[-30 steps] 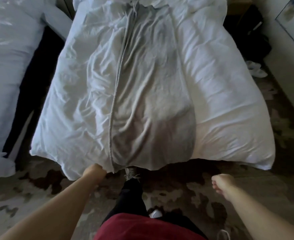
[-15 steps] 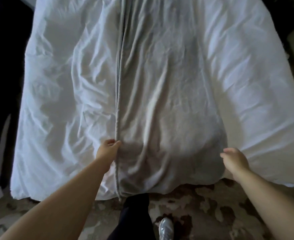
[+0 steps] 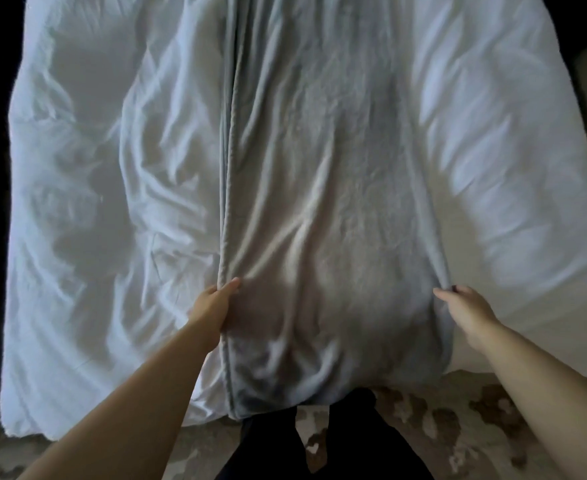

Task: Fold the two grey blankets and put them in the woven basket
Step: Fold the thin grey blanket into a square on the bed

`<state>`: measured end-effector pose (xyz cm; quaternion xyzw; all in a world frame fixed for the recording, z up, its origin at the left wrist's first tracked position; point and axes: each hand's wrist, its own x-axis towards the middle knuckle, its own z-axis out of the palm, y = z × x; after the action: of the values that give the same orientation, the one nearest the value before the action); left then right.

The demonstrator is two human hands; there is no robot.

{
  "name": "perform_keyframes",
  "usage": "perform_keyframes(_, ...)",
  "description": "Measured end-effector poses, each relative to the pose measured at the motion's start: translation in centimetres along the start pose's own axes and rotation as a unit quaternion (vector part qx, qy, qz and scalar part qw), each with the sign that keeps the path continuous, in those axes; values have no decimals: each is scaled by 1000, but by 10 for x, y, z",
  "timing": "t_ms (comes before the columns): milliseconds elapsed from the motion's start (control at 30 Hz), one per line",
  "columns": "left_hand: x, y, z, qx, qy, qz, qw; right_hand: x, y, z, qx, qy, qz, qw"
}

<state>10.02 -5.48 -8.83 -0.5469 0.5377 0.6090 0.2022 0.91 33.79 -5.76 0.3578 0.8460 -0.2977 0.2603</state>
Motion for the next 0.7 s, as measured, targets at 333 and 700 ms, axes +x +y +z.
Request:
perform_keyframes(333, 12, 59, 7, 18, -21, -47, 999, 47, -68, -23, 206, -145, 94, 963)
perform_keyframes(700, 99, 177, 66, 91, 123, 97, 983, 152, -211, 6, 275, -250, 28, 928)
